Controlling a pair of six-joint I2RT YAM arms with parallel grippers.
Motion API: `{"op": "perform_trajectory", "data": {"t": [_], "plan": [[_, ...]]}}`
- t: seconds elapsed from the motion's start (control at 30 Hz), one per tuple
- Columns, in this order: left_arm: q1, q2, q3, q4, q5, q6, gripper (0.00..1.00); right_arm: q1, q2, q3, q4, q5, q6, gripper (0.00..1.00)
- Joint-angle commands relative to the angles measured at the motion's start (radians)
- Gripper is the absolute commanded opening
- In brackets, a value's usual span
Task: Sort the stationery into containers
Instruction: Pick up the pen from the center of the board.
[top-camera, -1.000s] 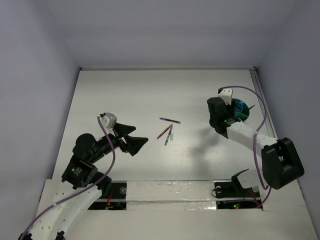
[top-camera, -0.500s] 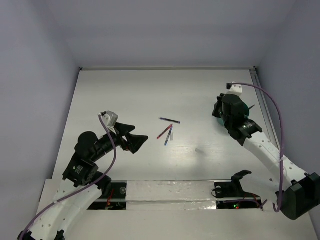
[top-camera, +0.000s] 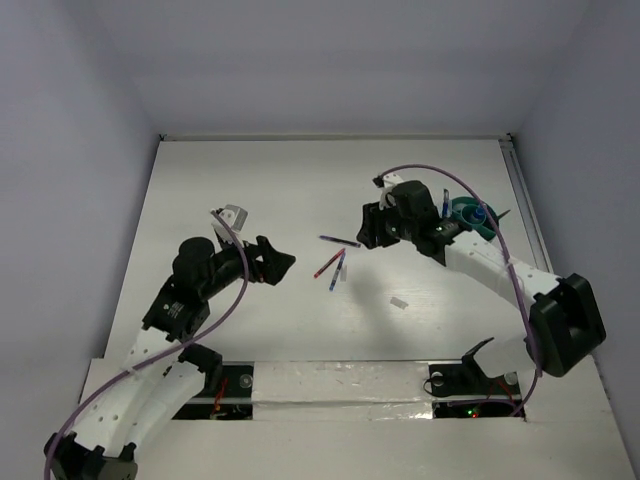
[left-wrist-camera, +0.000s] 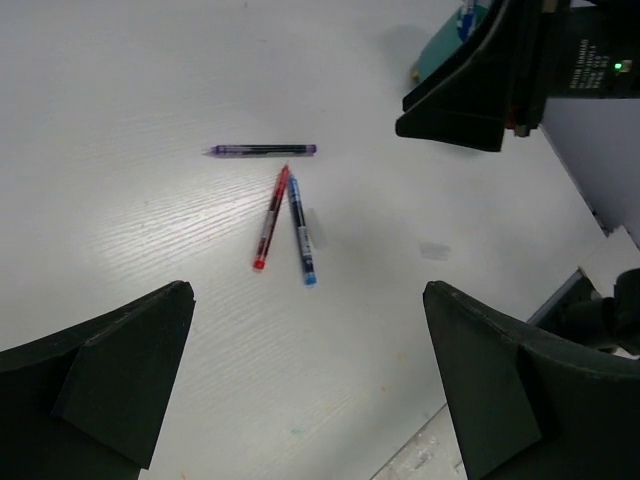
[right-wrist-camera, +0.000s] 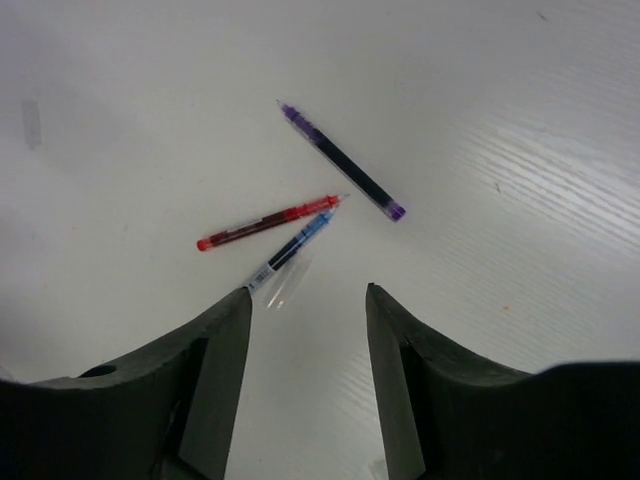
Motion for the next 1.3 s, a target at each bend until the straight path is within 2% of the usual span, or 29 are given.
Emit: {"op": "perform_trajectory", "data": {"t": [0.0,0.13,0.4,0.6,0.7,0.9,1.13,1.27], "plan": [[0.038,0.031,0.051,0.033,-0.026,0.010,0.99,0.010,0.050,0.081,0.043,-0.131,-0.106,0.60],[0.038,0.097,0.078,0.049,-0.048,0.013,0.98,0.020,0.143,0.164,-0.006,-0.158,-0.192,0.61],[0.038,0.270,0.224,0.101,-0.010,0.062,0.85,0.030,0.415,0.406,-0.177,-0.117,-0.420,0.60],[0.038,0.251,0.201,0.183,-0.055,0.080,0.85,0.062,0.576,0.518,-0.230,-0.116,-0.459,0.60],[0.038,0.206,0.165,0.203,-0.140,0.090,0.86,0.073,0.637,0.552,-0.246,-0.103,-0.474,0.60],[0.047,0.174,0.146,0.197,-0.154,0.096,0.86,0.102,0.731,0.601,-0.245,-0.031,-0.483,0.56],[0.047,0.203,0.151,0.191,-0.106,0.088,0.85,0.103,0.788,0.638,-0.199,0.088,-0.476,0.48],[0.056,0.201,0.149,0.194,-0.092,0.087,0.85,0.103,0.820,0.653,-0.210,0.105,-0.499,0.29]]}}
